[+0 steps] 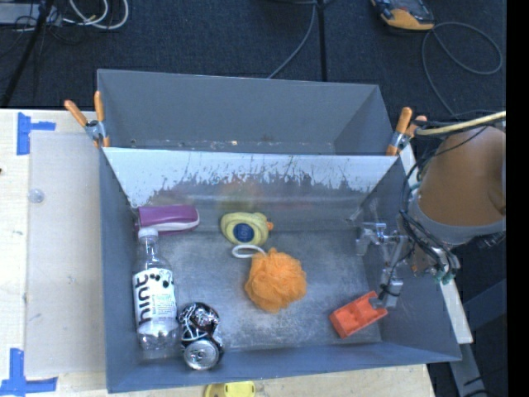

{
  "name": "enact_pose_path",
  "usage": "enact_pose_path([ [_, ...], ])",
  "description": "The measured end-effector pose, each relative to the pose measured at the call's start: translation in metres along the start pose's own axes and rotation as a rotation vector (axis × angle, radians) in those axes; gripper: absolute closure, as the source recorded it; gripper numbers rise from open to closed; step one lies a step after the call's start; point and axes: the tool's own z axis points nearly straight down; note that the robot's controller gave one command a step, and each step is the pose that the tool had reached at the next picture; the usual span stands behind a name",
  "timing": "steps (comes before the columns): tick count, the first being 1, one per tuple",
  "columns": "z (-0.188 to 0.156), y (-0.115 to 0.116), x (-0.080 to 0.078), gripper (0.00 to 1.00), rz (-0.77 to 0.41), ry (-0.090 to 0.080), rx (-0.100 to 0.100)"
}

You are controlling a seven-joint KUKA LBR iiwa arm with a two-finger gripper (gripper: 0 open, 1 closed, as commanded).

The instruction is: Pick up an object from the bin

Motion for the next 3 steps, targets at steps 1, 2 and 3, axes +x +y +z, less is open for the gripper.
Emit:
enact_pose_path([
  [1, 0.041, -0.007, 0.010, 0.00, -0.083, 0.000, 0.000],
  [2, 0.088, -0.022, 0.011, 1.00, -0.325, 0.011, -0.003],
  [3, 0.088, -0.022, 0.011, 1.00, -0.326, 0.011, -0.003],
])
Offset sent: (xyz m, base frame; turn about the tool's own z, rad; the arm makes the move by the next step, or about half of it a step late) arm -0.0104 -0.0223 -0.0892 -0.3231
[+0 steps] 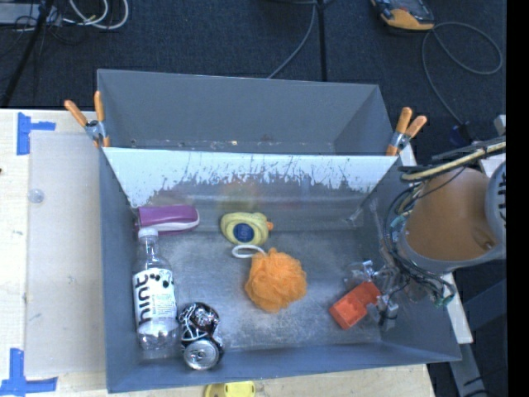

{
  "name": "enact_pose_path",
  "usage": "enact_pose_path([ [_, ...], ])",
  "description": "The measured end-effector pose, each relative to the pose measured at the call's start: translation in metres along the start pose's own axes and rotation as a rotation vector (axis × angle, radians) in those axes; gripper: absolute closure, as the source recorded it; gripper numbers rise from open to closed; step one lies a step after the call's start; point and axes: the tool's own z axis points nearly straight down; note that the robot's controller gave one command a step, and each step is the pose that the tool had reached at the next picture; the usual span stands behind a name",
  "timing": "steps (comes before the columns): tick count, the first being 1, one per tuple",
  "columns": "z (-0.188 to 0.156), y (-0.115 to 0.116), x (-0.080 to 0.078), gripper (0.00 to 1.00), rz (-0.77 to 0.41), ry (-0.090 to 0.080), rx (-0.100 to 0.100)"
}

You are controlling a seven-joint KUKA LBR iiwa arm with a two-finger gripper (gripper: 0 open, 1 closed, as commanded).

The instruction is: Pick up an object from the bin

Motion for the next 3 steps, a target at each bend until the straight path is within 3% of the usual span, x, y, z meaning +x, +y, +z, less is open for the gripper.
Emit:
enact_pose_path([
  [1, -0.038, 0.002, 0.005, 1.00, -0.004, -0.001, -0.002],
  [2, -0.053, -0.005, 0.002, 1.00, 0.002, -0.007, 0.004],
  [3, -0.140, -0.002, 0.006, 1.00, 0.041, -0.001, -0.003],
])
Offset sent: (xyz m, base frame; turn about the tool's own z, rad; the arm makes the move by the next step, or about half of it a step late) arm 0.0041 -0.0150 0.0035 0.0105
